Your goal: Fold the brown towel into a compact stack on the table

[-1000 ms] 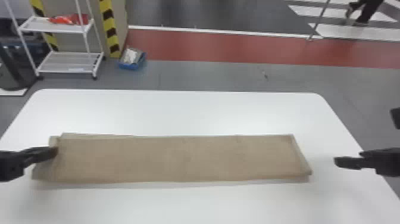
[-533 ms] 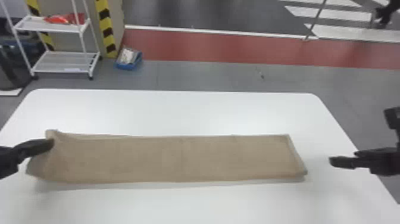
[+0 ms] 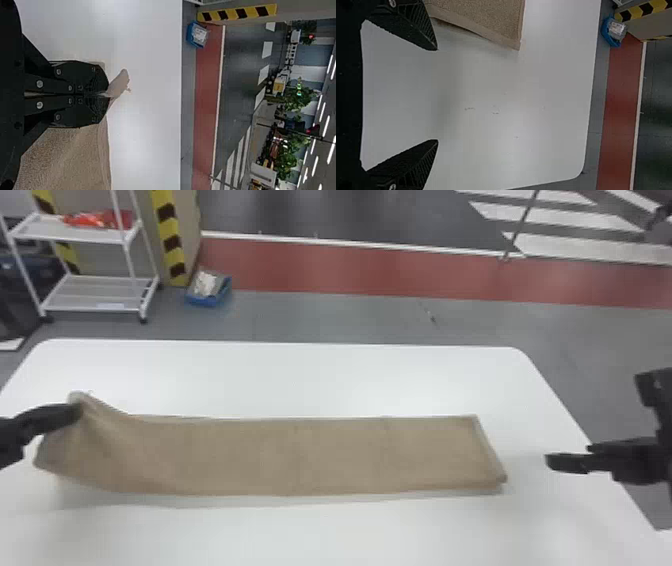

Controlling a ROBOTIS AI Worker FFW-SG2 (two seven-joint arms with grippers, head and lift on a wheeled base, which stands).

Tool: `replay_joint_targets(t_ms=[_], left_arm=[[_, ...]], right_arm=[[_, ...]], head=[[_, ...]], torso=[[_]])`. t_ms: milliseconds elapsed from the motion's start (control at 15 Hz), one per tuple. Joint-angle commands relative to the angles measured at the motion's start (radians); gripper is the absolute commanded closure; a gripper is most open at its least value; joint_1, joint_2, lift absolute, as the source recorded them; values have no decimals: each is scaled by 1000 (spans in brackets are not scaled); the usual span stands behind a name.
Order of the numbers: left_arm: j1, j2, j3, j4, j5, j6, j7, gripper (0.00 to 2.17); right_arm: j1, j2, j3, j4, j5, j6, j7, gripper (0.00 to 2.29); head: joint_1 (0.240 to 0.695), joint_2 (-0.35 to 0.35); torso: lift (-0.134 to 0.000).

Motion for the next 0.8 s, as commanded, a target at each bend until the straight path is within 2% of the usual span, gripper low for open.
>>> replay_joint_targets(t_ms=[0, 267, 533, 733], left_arm=[[-13, 2, 8, 9, 10, -1, 7, 1156], [-22, 8, 43, 12, 24, -1, 11, 1153], [-33, 9, 32, 75, 17, -23, 31, 1153], [-24, 2, 35, 30, 62, -29, 17, 1153]], right_arm=[[1, -3, -3, -8, 4, 8, 2, 49], [12, -4, -13, -15, 5, 8, 2, 49], [7, -4, -12, -15, 4, 11, 2, 49], [9, -4, -18, -24, 5, 17, 2, 49]], head=[[695, -148], [695, -142], [695, -129], [695, -135]], torso=[[-124], [-124], [-124], [-124]])
